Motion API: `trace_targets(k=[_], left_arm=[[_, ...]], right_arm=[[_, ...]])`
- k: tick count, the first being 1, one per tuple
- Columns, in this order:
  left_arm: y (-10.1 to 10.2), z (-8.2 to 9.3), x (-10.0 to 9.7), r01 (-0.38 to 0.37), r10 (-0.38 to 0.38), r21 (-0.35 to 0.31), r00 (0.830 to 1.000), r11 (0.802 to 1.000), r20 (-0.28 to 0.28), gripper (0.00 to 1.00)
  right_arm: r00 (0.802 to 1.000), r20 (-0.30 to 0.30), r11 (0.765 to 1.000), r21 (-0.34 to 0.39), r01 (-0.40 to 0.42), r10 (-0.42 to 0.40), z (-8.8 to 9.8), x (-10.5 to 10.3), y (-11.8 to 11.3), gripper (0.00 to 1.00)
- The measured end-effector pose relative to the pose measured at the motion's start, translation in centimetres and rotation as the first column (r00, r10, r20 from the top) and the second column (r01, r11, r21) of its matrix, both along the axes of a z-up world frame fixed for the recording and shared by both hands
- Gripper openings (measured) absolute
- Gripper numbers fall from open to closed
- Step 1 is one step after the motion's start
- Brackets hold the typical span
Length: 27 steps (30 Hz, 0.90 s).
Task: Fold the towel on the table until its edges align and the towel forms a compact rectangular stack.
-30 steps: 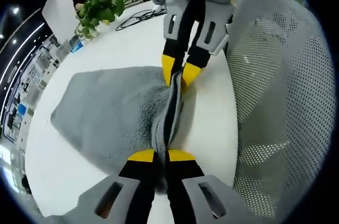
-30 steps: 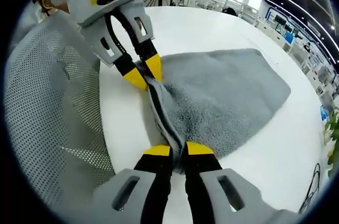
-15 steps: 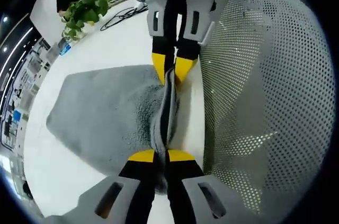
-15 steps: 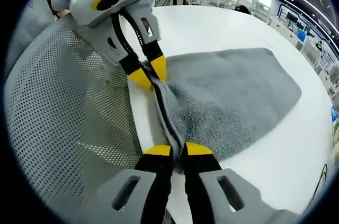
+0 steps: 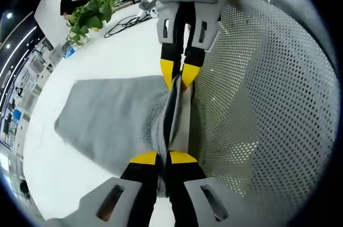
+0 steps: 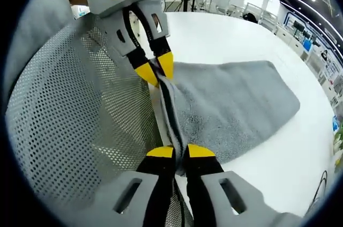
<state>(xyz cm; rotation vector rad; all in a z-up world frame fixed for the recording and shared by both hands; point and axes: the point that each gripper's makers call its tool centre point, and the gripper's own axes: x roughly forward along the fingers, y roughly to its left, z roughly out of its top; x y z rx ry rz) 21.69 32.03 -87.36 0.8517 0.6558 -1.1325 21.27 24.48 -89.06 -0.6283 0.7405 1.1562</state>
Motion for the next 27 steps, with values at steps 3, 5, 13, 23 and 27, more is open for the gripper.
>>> trace_targets(k=[3, 5, 13, 23, 27], left_arm=[[-0.1, 0.8, 0.3, 0.002, -0.002, -0.004, 1.0, 1.0, 0.019, 0.06], [-0.1, 1.5, 0.5, -0.001, 0.002, -0.012, 1.0, 1.0, 0.03, 0.06], [0.1, 3.9, 1.6, -0.022, 0.025, -0.03, 0.995, 0.999, 0.1, 0.06], [0.1, 7.2, 3.3, -0.049, 0.06, -0.069, 0.984, 0.996, 0.167, 0.06], [0.3, 8.1, 3.2, -0.066, 0.081, -0.093, 0.982, 0.994, 0.168, 0.06]], right_arm=[[1.0, 0.016, 1.0, 0.008, 0.003, -0.003, 0.9, 0.2, 0.0, 0.04], [1.0, 0.024, 1.0, 0.012, 0.005, -0.005, 1.5, 0.4, 0.0, 0.04], [0.997, 0.077, 0.999, 0.041, 0.018, -0.021, 4.0, 1.5, 0.1, 0.04], [0.99, 0.136, 0.996, 0.077, 0.036, -0.046, 7.5, 3.1, 0.0, 0.04], [0.99, 0.135, 0.996, 0.082, 0.032, -0.043, 8.6, 3.1, 0.2, 0.04]])
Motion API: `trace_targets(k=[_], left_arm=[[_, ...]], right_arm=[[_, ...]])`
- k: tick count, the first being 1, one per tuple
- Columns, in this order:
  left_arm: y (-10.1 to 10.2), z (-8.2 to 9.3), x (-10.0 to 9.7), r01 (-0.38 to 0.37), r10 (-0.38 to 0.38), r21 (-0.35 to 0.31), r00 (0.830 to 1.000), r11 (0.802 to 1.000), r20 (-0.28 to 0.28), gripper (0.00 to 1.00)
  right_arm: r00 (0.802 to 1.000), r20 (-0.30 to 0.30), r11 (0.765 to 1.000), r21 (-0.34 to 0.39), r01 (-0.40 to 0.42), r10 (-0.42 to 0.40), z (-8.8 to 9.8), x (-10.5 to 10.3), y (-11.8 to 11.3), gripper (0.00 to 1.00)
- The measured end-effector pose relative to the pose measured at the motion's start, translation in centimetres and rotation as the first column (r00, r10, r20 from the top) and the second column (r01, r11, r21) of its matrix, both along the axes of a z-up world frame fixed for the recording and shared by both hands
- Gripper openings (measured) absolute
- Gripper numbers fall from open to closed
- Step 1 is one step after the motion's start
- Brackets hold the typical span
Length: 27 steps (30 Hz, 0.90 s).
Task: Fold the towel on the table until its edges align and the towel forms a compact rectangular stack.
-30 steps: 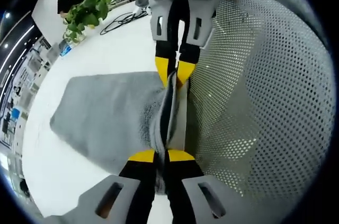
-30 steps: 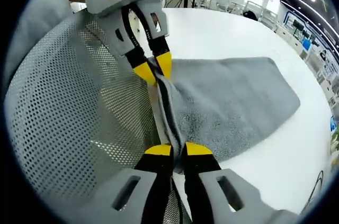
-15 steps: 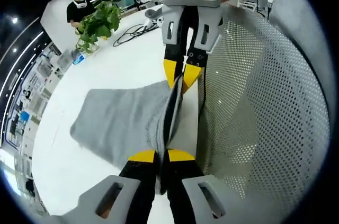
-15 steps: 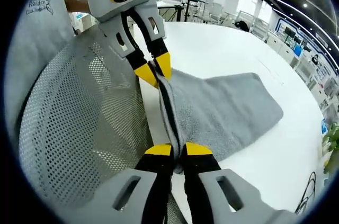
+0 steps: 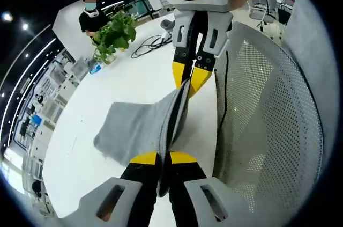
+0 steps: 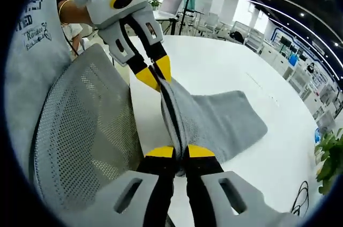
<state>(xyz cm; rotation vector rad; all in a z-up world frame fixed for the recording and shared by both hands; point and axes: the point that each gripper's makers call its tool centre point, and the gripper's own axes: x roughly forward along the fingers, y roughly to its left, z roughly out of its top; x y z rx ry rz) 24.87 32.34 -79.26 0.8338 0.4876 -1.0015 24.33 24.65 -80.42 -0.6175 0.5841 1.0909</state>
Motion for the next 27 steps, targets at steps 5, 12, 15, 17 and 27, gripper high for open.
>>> trace_targets(k=[5, 12, 15, 17, 27], left_arm=[[0.4, 1.1, -0.6, -0.006, 0.006, -0.013, 1.0, 1.0, 0.002, 0.06], [0.7, 3.3, -1.0, -0.053, 0.052, -0.094, 0.999, 0.994, -0.016, 0.06], [0.7, 4.4, -0.8, -0.055, 0.055, -0.112, 0.998, 0.992, -0.005, 0.06], [0.7, 4.9, -0.6, -0.06, 0.06, -0.131, 0.998, 0.99, -0.002, 0.06], [0.9, 5.7, 1.6, -0.064, 0.065, -0.163, 0.998, 0.984, 0.003, 0.06]], right_arm=[[1.0, 0.015, 1.0, -0.001, -0.026, 0.026, 1.0, -0.4, 0.4, 0.04], [0.999, 0.037, 0.999, 0.031, -0.02, 0.019, 3.8, -0.9, 0.6, 0.04], [0.999, 0.04, 0.999, 0.045, -0.017, 0.015, 4.8, -1.0, 0.6, 0.04], [0.999, 0.041, 0.999, 0.05, -0.018, 0.016, 5.1, -0.9, 0.6, 0.04], [0.999, 0.022, 0.992, 0.12, 0.028, -0.031, 6.6, 1.1, 0.7, 0.04]])
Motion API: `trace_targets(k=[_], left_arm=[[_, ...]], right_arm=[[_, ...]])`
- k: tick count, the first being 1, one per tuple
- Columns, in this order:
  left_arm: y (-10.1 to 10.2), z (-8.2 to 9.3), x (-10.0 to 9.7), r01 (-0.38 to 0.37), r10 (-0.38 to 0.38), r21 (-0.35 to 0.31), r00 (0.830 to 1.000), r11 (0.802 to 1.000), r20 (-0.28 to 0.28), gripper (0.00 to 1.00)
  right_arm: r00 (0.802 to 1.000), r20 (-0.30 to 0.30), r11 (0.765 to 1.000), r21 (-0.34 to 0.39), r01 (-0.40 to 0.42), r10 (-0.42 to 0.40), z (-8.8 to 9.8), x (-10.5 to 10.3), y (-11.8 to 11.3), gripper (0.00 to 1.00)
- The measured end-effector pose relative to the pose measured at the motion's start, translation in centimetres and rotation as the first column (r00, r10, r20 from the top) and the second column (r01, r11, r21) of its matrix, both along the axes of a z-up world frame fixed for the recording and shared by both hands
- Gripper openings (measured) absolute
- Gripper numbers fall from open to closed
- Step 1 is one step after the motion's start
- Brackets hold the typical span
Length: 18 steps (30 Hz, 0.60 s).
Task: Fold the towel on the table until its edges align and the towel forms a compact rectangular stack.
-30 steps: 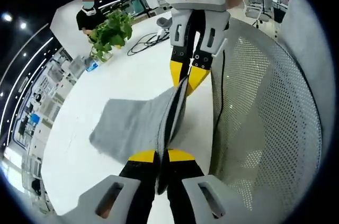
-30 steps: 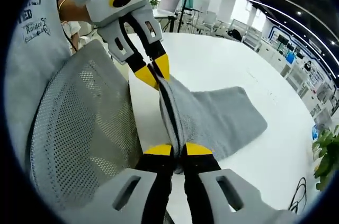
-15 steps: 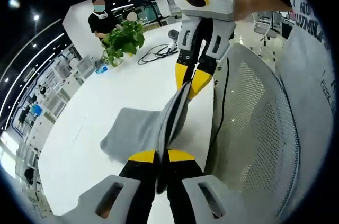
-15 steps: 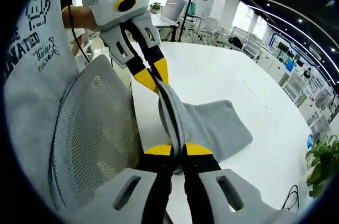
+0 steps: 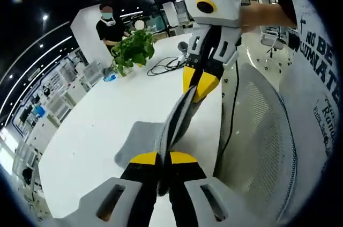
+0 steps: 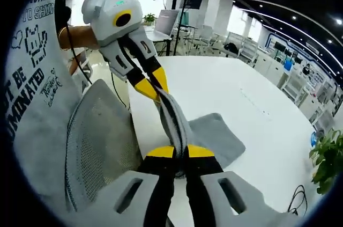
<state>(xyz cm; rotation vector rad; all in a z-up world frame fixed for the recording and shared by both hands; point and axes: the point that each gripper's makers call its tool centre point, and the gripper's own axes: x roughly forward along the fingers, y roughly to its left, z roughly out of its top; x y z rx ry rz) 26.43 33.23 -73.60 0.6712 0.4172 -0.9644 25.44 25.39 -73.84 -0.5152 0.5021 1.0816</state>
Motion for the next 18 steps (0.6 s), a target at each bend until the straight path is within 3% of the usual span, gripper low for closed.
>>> trace_targets(k=[6, 18], left_arm=[[0.0, 0.4, 1.9, -0.001, 0.001, -0.017, 1.0, 1.0, 0.001, 0.06], [-0.4, -0.1, 6.5, -0.011, 0.01, -0.049, 0.999, 0.999, -0.032, 0.06]], right_arm=[[1.0, -0.005, 0.999, 0.029, 0.024, -0.024, 0.6, 2.0, -0.1, 0.04], [0.991, -0.088, 0.988, 0.111, 0.108, -0.099, 0.4, 6.4, -0.3, 0.04]])
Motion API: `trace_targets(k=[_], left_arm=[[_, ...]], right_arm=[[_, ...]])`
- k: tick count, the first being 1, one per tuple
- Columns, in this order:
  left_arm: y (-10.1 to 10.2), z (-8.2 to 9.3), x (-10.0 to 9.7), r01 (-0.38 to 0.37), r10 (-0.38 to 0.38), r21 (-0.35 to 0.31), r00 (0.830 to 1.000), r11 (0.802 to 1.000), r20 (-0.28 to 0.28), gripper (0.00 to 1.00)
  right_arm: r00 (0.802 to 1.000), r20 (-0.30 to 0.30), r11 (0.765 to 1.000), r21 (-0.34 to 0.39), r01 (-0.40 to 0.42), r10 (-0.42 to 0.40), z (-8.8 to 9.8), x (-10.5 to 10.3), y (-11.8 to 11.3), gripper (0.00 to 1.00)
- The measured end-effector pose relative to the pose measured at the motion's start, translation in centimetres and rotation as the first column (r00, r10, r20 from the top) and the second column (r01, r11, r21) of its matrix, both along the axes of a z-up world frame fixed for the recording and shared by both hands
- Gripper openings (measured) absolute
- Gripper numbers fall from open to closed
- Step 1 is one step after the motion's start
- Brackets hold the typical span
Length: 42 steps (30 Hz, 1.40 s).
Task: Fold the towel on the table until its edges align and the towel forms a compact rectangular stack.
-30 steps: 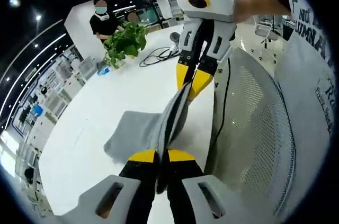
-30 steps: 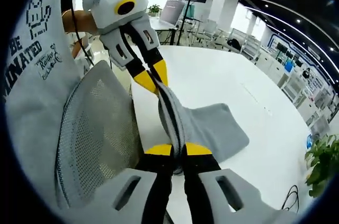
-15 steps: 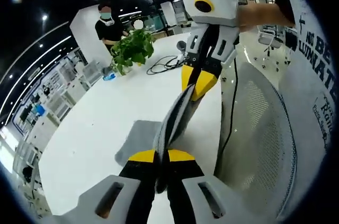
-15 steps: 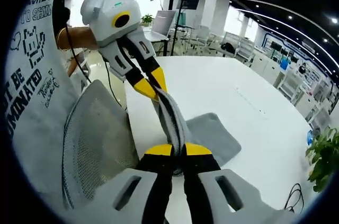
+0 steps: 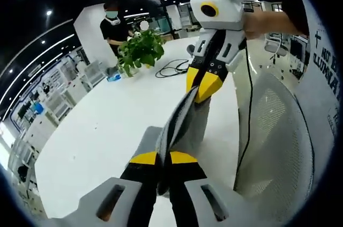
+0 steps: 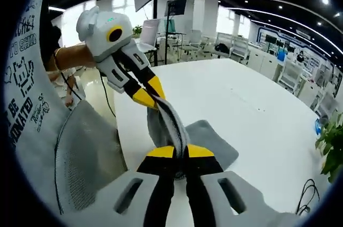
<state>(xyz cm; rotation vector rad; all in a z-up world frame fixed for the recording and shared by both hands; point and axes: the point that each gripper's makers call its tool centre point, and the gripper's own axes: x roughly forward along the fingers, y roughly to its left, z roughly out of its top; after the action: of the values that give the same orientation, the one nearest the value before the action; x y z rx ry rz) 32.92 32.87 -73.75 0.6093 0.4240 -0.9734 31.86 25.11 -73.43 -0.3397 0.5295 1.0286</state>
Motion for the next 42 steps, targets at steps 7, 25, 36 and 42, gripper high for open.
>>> trace_targets(k=[7, 25, 36, 42], left_arm=[[-0.2, -1.4, 2.4, -0.006, 0.006, -0.014, 0.999, 1.0, -0.036, 0.06], [-0.6, -6.0, 8.2, -0.039, 0.036, -0.02, 0.994, 0.999, -0.106, 0.07], [-0.8, -11.2, 10.5, -0.052, 0.054, 0.014, 0.974, 0.999, -0.22, 0.07], [-0.8, -13.3, 11.6, -0.077, 0.08, 0.021, 0.961, 0.997, -0.265, 0.07]], right_arm=[[0.998, -0.051, 0.999, 0.032, 0.036, -0.034, -0.9, 2.2, 0.0, 0.04], [0.984, -0.133, 0.992, 0.027, 0.123, -0.119, -5.5, 8.3, -0.3, 0.05], [0.958, -0.221, 0.982, 0.008, 0.191, -0.185, -10.2, 10.9, -0.7, 0.06], [0.95, -0.231, 0.978, -0.026, 0.209, -0.209, -11.9, 12.5, -0.8, 0.07]])
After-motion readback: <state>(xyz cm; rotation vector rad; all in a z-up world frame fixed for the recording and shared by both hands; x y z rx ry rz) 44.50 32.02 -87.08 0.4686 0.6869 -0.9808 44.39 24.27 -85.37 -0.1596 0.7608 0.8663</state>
